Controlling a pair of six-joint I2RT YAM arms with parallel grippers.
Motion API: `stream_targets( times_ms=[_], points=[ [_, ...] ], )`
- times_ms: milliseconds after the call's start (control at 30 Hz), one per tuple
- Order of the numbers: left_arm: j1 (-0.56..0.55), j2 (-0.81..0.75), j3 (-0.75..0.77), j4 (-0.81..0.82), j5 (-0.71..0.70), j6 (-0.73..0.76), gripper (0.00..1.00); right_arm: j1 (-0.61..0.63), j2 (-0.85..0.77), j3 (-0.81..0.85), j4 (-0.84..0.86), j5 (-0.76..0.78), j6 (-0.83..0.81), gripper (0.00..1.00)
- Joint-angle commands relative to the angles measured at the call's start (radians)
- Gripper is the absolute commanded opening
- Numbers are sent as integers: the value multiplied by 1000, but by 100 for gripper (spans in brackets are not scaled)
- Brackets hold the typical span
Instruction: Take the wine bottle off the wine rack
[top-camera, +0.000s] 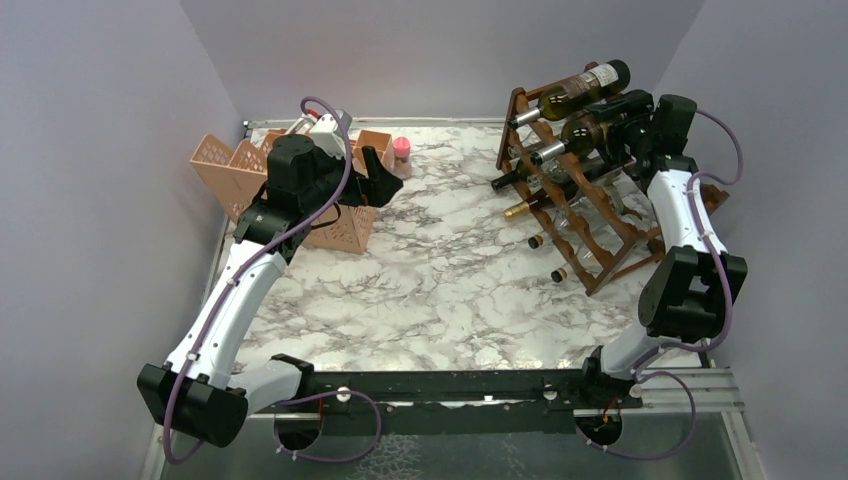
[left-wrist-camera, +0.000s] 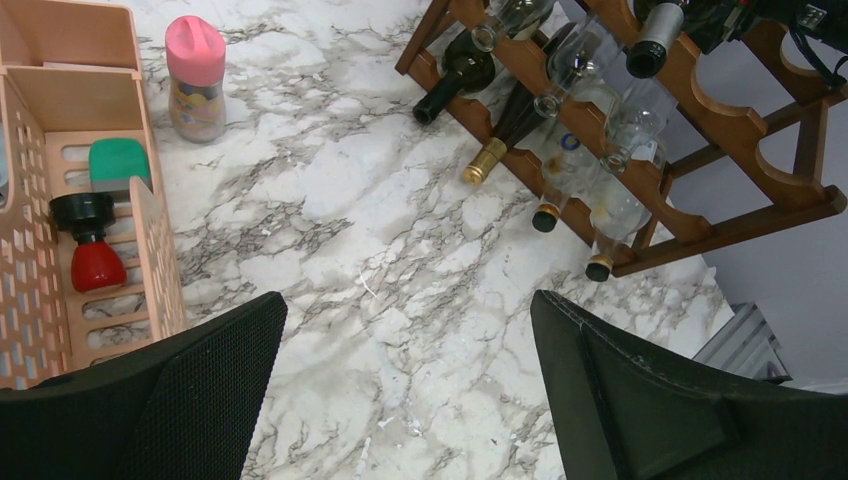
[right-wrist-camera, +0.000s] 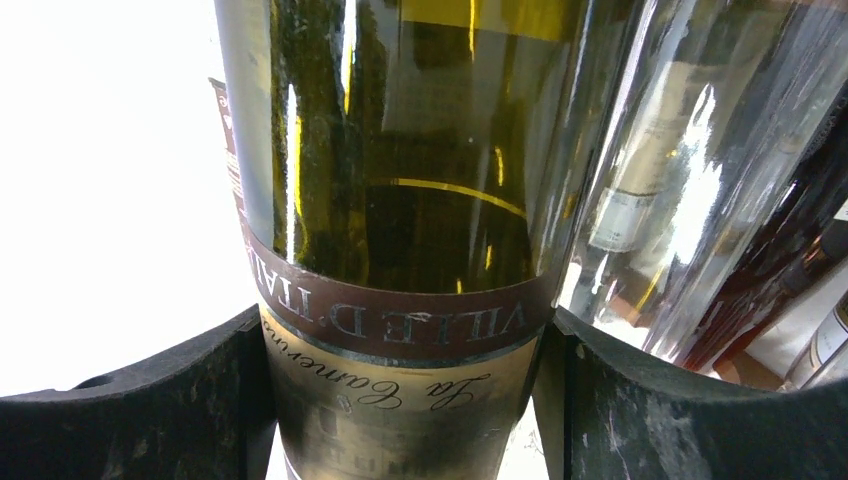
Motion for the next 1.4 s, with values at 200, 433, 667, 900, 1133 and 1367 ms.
stream_targets(
  times_ms=[200,433,667,900,1133,1367],
  points=[
    [-9,5,3,14,39,-7,99,-17,-142,-49,53,-93,57,51],
    [-16,-2,-9,15,39,-13,99,-17,-204,-75,57,-122,53,50],
    [-26,6,-33,13,32,-31,99,-14,-235,-49,43,-242,34,42],
    [-99,53,-31,51,-8,-38,99,31,-282,-16,-6,-295,37,41],
    [-333,-13,-176,350,-204,120,99,197,-293,-9,-21,-327,67,41],
    [-478,-182,-514,861,-107,562,99,267,-291,-46,34,-388,154,42]
  ],
)
